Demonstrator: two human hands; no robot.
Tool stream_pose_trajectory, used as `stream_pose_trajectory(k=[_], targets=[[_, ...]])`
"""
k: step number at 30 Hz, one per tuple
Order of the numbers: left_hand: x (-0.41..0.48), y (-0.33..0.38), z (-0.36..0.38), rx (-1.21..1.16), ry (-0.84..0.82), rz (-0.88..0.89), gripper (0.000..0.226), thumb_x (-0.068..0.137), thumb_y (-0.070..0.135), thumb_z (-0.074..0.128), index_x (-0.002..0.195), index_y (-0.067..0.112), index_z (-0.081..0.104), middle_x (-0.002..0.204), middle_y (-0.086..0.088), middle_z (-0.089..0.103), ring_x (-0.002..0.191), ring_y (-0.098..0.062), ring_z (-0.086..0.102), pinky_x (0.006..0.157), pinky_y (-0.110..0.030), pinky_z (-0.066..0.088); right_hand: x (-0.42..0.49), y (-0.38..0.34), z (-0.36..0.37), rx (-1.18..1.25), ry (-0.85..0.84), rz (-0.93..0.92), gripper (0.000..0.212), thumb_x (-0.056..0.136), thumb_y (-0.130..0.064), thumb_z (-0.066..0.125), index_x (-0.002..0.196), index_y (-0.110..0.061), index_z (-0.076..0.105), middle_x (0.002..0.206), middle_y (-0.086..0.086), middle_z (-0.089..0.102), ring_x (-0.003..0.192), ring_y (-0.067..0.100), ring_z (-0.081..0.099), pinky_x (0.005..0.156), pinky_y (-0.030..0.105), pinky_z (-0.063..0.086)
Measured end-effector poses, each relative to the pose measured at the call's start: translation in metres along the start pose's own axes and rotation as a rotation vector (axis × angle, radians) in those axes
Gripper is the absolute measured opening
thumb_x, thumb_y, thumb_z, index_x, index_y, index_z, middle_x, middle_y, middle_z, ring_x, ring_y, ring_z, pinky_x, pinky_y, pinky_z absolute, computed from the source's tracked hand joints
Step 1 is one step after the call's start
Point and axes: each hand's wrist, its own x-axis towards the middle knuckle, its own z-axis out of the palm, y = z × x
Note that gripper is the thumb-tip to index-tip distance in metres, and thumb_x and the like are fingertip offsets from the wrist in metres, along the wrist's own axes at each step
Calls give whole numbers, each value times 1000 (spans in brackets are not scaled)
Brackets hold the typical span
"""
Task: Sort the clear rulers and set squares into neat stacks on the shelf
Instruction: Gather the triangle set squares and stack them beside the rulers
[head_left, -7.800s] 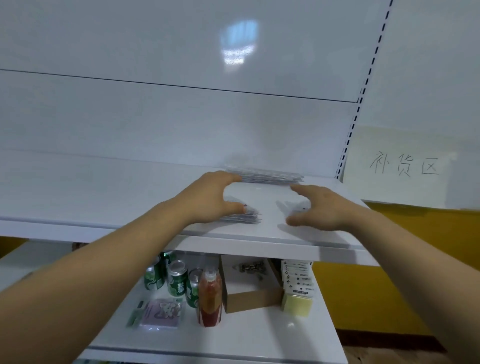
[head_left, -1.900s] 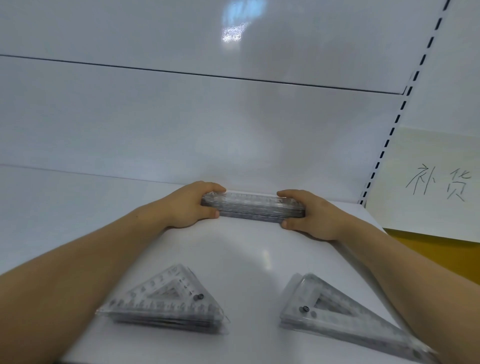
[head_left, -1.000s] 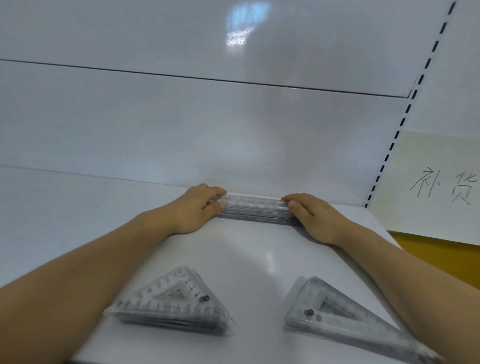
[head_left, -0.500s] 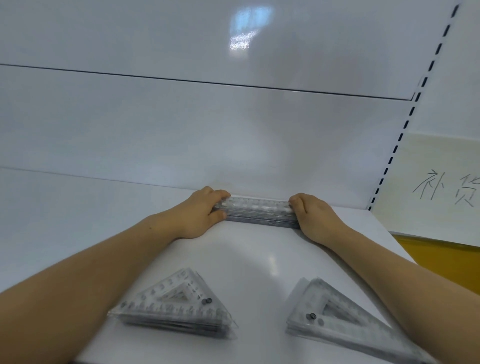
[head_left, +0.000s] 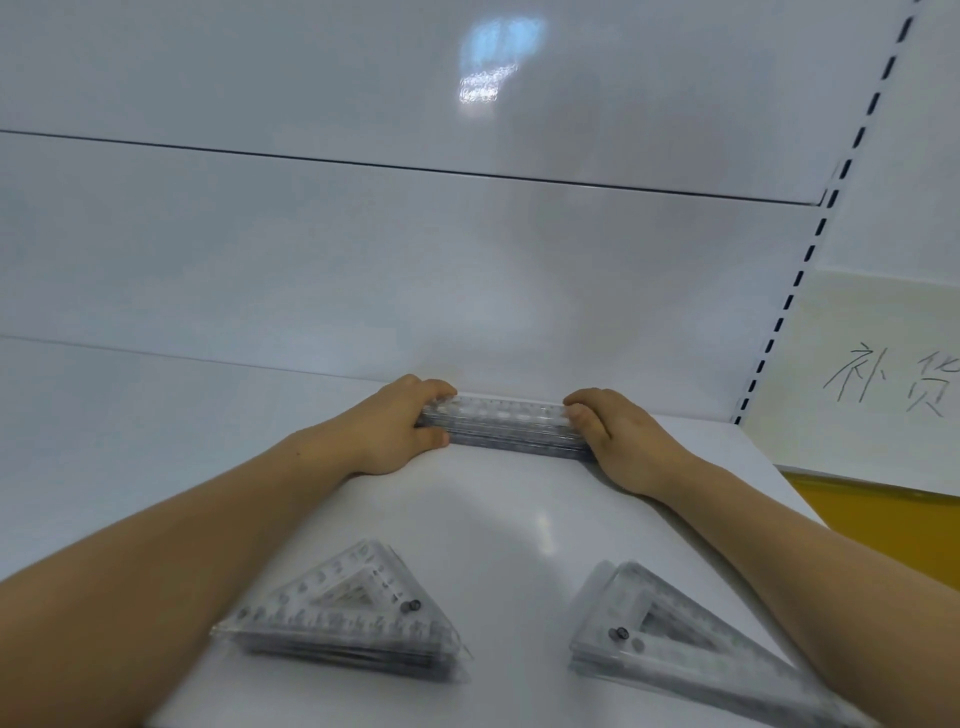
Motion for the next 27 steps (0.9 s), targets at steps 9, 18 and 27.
stream_pose_trajectory(k=[9,18,27], targets=[[1,-7,-3,86,-19,-30,67,88,40,61,145,26,29,128,1,41,118,-17,41,103,-30,36,-3,9,-11,-157,-163,-9,59,90,-48,54,141,-25,35,120,-4,46,109,13,45,94,22,32],[-2,-8,-3,133,-5,-76,77,87,49,57,149,33,12,137,-7,38,128,-24,37,105,-34,34,-9,12,-26,57,-199,152,79,82,-34,71,146,-34,25,138,-6,42,116,11,45,102,24,34],[-4,-2,0,153,-22,-110,75,89,48,54,149,27,13,140,-8,39,123,-25,45,103,-32,37,-12,4,-17,22,-282,157,74,94,-12,47,150,-36,5,150,-1,31,106,11,42,91,18,28]])
